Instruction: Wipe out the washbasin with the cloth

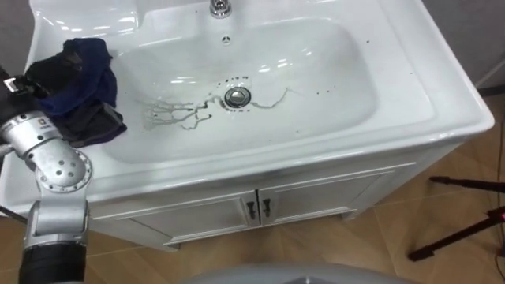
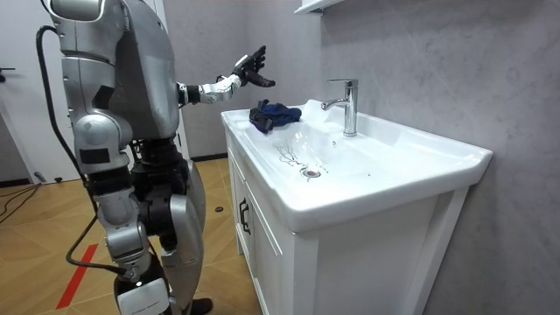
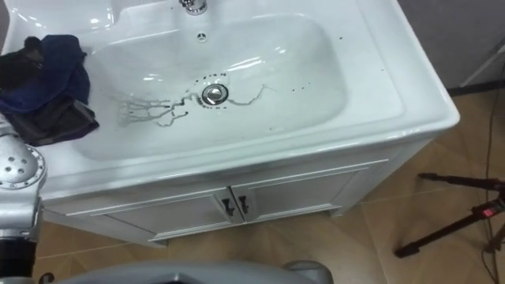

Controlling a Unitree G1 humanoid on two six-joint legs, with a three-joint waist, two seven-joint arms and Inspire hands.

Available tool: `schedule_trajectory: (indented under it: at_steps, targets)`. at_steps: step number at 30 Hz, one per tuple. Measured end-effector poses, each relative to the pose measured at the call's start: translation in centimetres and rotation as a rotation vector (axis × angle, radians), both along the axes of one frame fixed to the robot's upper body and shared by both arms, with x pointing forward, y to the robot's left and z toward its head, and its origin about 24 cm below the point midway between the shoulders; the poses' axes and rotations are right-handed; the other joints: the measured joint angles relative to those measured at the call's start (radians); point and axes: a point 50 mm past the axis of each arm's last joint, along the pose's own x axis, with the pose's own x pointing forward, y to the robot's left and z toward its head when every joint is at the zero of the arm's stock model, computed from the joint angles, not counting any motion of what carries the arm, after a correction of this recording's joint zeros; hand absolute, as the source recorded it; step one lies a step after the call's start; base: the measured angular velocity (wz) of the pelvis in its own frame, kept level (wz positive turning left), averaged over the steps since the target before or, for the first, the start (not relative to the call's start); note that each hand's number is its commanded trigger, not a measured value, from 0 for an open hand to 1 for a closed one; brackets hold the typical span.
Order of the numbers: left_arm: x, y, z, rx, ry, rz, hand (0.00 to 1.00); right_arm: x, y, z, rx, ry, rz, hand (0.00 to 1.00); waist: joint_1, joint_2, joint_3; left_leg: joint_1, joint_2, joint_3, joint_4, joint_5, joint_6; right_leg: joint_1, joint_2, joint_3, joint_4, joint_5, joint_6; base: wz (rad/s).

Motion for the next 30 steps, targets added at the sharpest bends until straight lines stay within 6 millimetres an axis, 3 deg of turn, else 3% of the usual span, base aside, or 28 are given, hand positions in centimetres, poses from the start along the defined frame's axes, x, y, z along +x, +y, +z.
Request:
schedule_trajectory:
  at_steps: [5,10,13,22,30]
  targets:
    - [0.1,-0.1,-1.7,0.025,0.107,-0.018,0.00,0.0,0.0,0.0,-0.002,0.000,-0.002,0.00,-0.005,0.002,-0.0010,-0.001,0.007,0.010,-0.002,0.000,0.000,-0.006,0.003,0.014,0.001,0.002,-0.001,-0.06]
    - [-0.1,-0.1,-4.6,0.040,0.284,-0.003,0.00,-0.3,0.0,0.0,-0.015,0.027,-0.016,0.00,-0.018,0.011,-0.0076,-0.001,0.007,0.018,-0.002,0.000,0.000,-0.009,0.002,0.024,0.002,0.002,-0.001,-0.03]
    - [0.0,-0.2,-5.3,0.063,0.334,-0.008,0.00,-0.4,0.1,0.0,-0.019,0.035,-0.016,0.00,-0.020,0.013,-0.0090,-0.001,0.009,0.021,-0.002,0.000,0.000,-0.011,0.004,0.028,0.005,0.003,-0.001,-0.05]
    - [-0.2,-0.1,-5.8,0.132,0.399,-0.004,0.00,-0.7,0.0,0.0,-0.024,0.058,-0.016,0.00,-0.023,0.021,-0.0083,0.006,0.011,0.022,-0.004,0.000,0.000,-0.007,0.005,0.029,0.013,0.004,-0.001,0.00]
    - [-0.3,-0.1,-6.0,0.175,0.424,-0.006,0.00,-0.7,0.1,0.0,-0.023,0.060,-0.015,0.00,-0.021,-0.002,-0.0118,0.007,0.011,0.018,0.000,0.000,-0.001,-0.004,0.005,0.025,0.014,0.004,-0.001,0.00]
